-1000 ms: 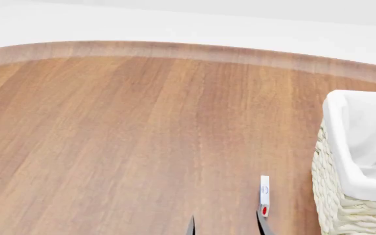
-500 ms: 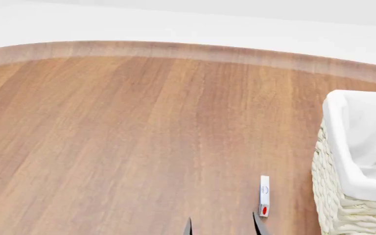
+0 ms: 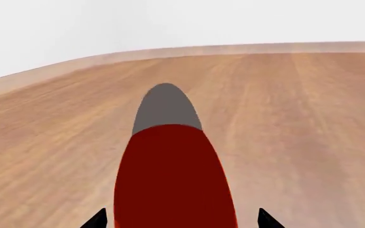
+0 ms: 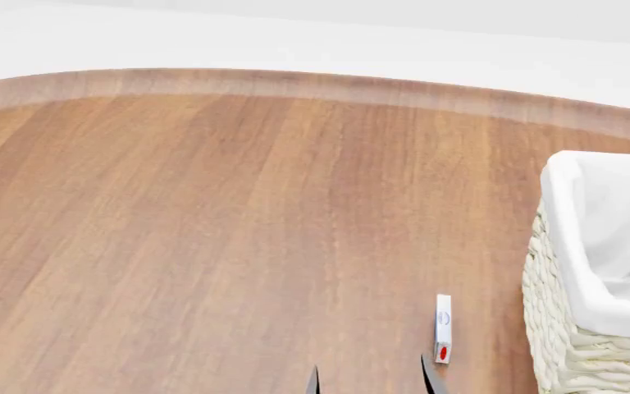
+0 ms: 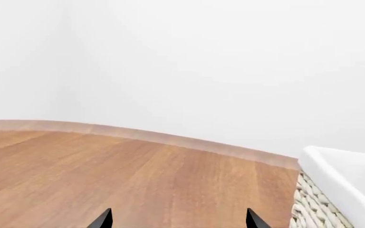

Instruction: Pick up the ketchup, and put it in the basket.

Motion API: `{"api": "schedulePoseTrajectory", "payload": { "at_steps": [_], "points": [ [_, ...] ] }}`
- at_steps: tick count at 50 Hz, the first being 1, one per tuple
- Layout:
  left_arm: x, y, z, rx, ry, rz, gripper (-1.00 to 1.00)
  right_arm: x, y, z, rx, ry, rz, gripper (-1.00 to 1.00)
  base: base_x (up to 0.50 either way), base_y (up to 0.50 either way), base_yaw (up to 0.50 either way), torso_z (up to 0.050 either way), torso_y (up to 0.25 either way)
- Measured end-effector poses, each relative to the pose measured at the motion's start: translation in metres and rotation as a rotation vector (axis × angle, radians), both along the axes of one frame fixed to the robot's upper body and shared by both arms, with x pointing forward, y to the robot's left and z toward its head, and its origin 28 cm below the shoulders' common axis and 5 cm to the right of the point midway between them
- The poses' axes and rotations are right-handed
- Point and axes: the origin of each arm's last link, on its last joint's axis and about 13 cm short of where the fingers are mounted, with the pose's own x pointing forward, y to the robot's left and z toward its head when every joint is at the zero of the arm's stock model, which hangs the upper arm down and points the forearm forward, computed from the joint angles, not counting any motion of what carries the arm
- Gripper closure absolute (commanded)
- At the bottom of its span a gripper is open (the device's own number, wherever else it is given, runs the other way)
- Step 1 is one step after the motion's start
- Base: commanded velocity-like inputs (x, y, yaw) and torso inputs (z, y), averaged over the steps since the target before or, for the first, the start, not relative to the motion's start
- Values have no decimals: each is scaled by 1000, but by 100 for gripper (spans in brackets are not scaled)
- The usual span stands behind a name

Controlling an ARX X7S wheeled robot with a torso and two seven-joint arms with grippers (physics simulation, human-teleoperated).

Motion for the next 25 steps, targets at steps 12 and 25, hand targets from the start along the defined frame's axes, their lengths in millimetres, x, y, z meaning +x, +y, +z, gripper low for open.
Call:
{"api": "schedulePoseTrajectory", "payload": {
  "at_steps": [12,25],
  "points": [
    [6,0,-7,10,9,6,-100,0,0,0,2,1,2,-100,0,0,0,0,0],
    [7,1,-12,21,19,20,100,0,0,0,5,3,3,-100,0,0,0,0,0]
  ]
}}
